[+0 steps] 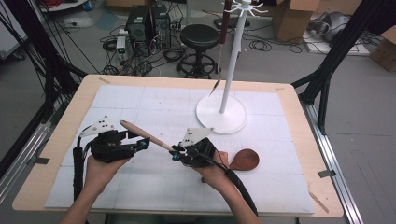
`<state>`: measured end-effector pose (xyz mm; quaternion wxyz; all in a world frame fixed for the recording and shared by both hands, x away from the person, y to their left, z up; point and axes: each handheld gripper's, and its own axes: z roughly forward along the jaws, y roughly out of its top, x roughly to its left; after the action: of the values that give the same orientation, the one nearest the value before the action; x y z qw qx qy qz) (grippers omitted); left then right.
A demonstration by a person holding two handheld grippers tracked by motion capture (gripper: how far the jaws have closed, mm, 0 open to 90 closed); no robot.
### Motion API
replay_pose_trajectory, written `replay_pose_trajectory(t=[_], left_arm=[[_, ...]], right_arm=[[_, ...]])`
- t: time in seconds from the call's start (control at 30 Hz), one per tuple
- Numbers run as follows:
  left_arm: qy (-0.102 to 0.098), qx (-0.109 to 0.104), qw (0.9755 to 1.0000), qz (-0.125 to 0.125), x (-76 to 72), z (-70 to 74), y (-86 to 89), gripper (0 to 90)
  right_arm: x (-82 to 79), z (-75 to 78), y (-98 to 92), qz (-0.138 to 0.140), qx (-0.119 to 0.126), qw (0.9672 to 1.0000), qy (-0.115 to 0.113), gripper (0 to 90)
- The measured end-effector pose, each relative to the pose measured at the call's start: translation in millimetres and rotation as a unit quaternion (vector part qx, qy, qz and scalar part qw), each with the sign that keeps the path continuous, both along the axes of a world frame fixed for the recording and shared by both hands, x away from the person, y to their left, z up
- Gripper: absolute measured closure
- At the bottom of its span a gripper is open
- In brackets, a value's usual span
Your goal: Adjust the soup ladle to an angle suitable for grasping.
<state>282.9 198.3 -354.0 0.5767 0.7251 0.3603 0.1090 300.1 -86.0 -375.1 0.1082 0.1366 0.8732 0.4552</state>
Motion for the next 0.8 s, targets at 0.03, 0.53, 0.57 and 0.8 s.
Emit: replay_pose_trajectory(t=[0.03,0.53,0.57,0.8], left_arm=[[-0.001,-0.001,1.0000,0.001,-0.1,0.4,-0.5,47.0],[-0.003,-0.017,0.9996,-0.023,0.3,6.2,-2.8,56.6],[-0.002,-0.018,0.9995,-0.026,0.3,6.5,-2.7,56.9],[-0.002,-0.033,0.9980,-0.054,1.5,11.4,-0.8,62.8]], right_arm=[[-1.1,-0.5,0.9,-0.003,0.001,1.0000,0.004,78.9],[-2.1,-4.8,5.0,0.015,-0.011,0.9995,0.025,76.0],[-1.9,-3.7,4.5,0.020,-0.007,0.9994,0.028,73.0],[9.1,3.1,2.1,0.072,0.018,0.9944,0.076,64.7]])
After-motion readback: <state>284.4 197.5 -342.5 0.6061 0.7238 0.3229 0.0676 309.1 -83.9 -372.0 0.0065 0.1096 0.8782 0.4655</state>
